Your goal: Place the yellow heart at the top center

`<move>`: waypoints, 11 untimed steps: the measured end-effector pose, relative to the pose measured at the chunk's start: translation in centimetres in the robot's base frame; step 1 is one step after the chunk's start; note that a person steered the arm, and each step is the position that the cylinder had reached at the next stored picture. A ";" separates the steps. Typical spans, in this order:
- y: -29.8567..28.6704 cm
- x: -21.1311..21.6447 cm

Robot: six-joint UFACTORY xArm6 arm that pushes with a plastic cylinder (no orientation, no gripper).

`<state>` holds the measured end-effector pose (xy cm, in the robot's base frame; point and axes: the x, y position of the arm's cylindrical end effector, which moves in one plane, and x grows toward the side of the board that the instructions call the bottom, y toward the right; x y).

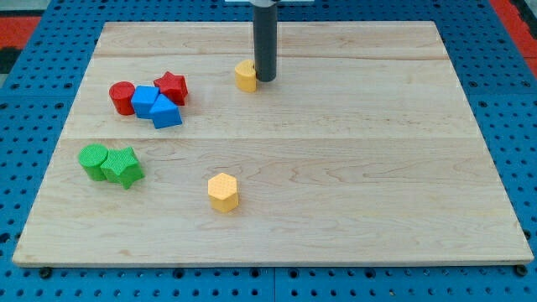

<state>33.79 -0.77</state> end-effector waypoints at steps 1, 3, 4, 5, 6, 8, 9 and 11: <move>-0.4 2.8; -3.1 -2.4; -2.9 -6.0; -0.1 -3.4; 8.7 6.4; 9.4 23.3; 0.7 23.0; -7.3 19.5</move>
